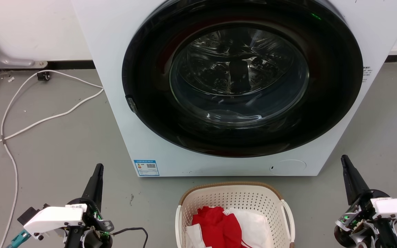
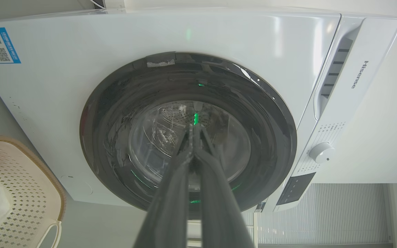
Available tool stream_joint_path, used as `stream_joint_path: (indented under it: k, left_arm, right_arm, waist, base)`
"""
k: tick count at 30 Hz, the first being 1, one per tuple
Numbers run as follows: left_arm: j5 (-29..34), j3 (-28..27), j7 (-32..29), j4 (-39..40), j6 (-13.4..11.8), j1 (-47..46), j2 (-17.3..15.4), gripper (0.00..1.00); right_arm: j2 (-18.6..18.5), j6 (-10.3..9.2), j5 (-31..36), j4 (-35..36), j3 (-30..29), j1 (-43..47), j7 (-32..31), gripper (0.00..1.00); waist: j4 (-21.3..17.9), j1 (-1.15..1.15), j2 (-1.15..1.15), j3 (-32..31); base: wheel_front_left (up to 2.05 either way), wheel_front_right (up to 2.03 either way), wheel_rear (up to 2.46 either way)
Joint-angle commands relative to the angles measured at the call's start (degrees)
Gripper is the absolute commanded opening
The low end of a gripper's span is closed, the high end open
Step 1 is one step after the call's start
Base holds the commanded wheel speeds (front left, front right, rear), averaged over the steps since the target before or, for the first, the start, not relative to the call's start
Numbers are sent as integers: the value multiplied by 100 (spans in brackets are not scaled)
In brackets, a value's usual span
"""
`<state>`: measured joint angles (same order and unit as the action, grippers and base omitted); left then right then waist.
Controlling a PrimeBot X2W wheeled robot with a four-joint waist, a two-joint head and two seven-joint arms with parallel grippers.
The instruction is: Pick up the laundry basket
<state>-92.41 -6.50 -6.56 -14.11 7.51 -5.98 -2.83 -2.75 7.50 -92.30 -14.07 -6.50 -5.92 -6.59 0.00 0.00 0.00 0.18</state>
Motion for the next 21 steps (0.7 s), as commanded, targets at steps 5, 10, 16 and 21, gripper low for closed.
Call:
stream_joint_path:
  k: [5,10,16,21]
  left_arm:
    - [-2,-14,-13,0,11,-50,-9,100]
    - [11,39,44,-112,-2,142,20,100]
    - [325,22,222,34,-12,174,17,100]
    - [871,24,360,208,-85,165,15,100]
  right_arm:
    - [-24,-2,-23,-5,-4,-61,-8,100]
    - [17,-1,26,-137,20,149,47,100]
    - [14,-1,505,5,-15,176,225,100]
    - [11,-1,1124,237,-42,193,364,100]
  waist:
    - [0,0,0,0]
    - [0,0,0,1]
    - [1,0,0,7]
    - [0,0,0,17]
  base:
    - [0,0,0]
    - [0,0,0]
    - [0,0,0]
    - [0,0,0]
